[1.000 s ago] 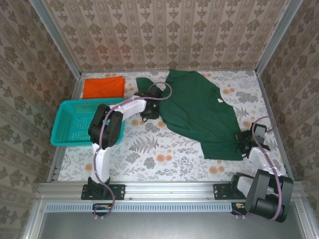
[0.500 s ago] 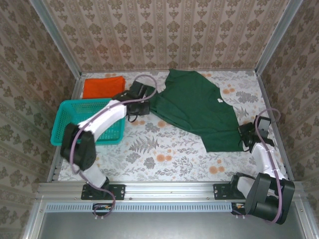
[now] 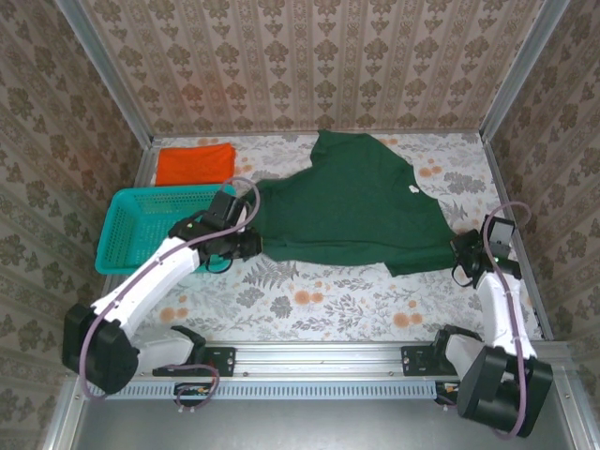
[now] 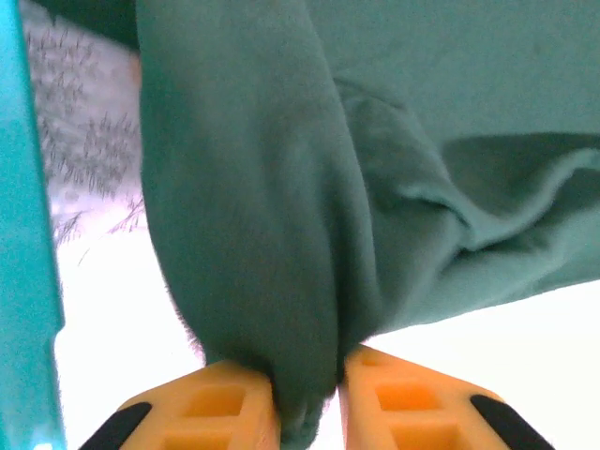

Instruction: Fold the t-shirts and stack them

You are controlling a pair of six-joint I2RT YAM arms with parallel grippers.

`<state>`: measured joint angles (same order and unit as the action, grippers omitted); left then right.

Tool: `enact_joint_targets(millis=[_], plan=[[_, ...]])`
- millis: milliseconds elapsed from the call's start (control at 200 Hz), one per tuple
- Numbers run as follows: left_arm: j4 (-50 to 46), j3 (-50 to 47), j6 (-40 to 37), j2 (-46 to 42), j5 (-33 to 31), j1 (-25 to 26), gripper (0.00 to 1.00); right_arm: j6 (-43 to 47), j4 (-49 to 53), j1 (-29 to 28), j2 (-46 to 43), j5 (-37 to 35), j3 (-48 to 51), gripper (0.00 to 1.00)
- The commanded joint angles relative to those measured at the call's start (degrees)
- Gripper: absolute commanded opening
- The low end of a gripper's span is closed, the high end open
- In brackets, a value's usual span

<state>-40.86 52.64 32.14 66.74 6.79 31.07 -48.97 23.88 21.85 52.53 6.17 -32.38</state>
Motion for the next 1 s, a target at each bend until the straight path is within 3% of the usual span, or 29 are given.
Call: enact_joint_targets(millis=[0,45,140,220,370,450,590,695,820,990], plan=[[-1.9,1.2,0.9,-5.3,0.6,-0.1,0.29,-0.1,5.2,0.0,-6.1,-3.7,-0.3,0.03],[-2.2,2.2,0.6,-5.9,0.0,-0.2,0.38,-0.2,6.4,0.0,-7.5,-4.0,-1.2,0.04],[-3.3,5.3,-0.4,-5.4,-0.8,-0.4,0.42,-0.4,9.2,0.0,-8.9,-4.2,-3.4,0.09],[-2.7,7.2,-1.0,-4.0,-1.5,-0.4,0.56,-0.5,8.9,0.0,-10.0,-4.1,-4.1,0.22],[-0.6,11.7,-2.3,4.3,-1.1,-0.1,0.58,-0.6,5.4,-1.1,-9.9,-2.7,-5.6,0.42],[2.1,14.0,-2.4,10.5,-0.9,0.5,0.58,0.4,1.4,-5.8,-6.9,-3.5,-7.1,0.45],[4.3,21.0,-2.8,24.1,-1.1,1.7,0.55,8.3,-1.2,-20.8,10.2,-5.7,-18.4,0.47],[5.2,26.7,-2.7,33.0,-4.1,1.4,0.51,12.8,1.8,-28.1,26.2,-6.8,-30.3,0.47],[4.7,34.0,-1.5,43.9,-4.0,-0.4,0.47,17.9,5.5,-32.4,44.9,-9.0,-44.5,0.47],[4.9,40.5,-0.6,53.0,-5.1,-1.4,0.46,20.7,12.2,-33.1,67.0,-10.3,-66.6,0.44]])
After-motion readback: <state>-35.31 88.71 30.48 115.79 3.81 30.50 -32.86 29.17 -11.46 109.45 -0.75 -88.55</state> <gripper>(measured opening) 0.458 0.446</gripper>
